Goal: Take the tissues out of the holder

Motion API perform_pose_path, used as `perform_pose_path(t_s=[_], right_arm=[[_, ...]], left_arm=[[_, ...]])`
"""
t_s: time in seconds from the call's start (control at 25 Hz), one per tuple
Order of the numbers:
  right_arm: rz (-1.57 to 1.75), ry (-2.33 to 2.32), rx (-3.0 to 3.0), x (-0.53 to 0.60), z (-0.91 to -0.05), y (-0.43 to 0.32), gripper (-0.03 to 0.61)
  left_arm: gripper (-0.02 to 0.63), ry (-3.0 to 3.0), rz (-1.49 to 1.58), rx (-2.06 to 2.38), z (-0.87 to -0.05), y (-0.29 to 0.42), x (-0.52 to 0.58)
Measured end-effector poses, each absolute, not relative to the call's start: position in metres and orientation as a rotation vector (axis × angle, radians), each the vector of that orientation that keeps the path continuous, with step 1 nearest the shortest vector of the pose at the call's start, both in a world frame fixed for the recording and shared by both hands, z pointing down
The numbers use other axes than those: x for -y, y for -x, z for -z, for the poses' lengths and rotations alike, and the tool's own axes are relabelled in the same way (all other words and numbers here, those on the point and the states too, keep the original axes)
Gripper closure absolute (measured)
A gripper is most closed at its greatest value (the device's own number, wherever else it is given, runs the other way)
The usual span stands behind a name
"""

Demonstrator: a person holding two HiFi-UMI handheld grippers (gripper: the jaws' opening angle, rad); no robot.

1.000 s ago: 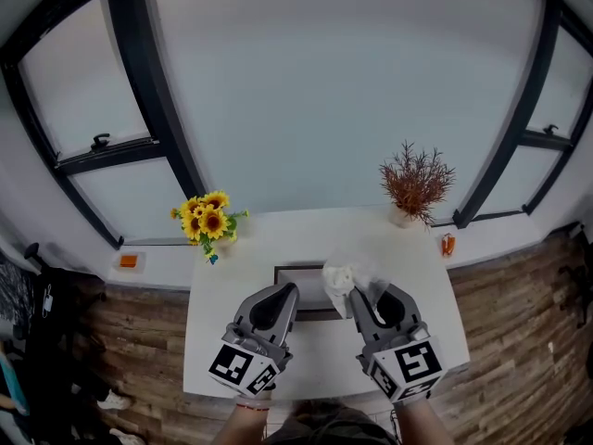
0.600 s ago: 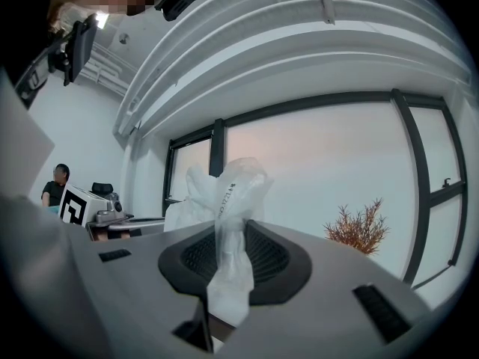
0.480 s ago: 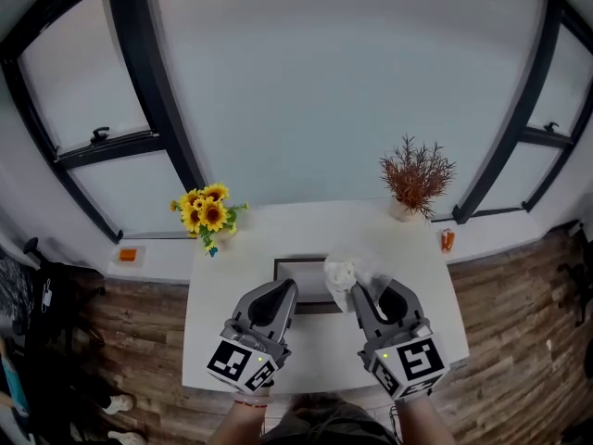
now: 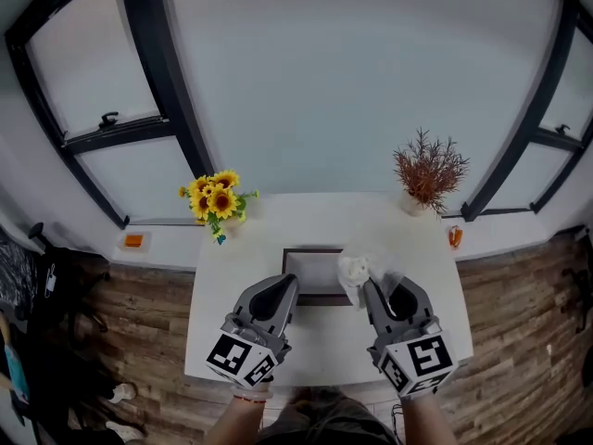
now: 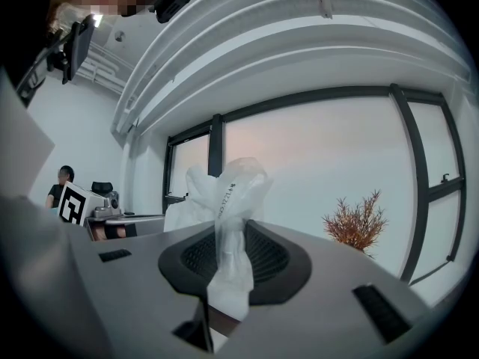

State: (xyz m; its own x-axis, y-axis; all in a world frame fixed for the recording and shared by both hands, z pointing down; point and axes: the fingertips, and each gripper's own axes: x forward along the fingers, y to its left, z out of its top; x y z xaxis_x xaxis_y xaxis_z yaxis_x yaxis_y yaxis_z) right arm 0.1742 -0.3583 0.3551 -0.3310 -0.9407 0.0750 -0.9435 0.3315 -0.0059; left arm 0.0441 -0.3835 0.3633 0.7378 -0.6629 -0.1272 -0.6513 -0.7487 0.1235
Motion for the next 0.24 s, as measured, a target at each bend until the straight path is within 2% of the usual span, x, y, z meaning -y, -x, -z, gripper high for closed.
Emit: perform_pose_path(t_s=[0.24], right_arm=[[-0.082,-1.761,2.523,0.3588,-0.3589,-0.1684,0.497]], left_arm=[[0.606,-2.853,0.239,1.093,-0.3666,-0.0391,0.3836]])
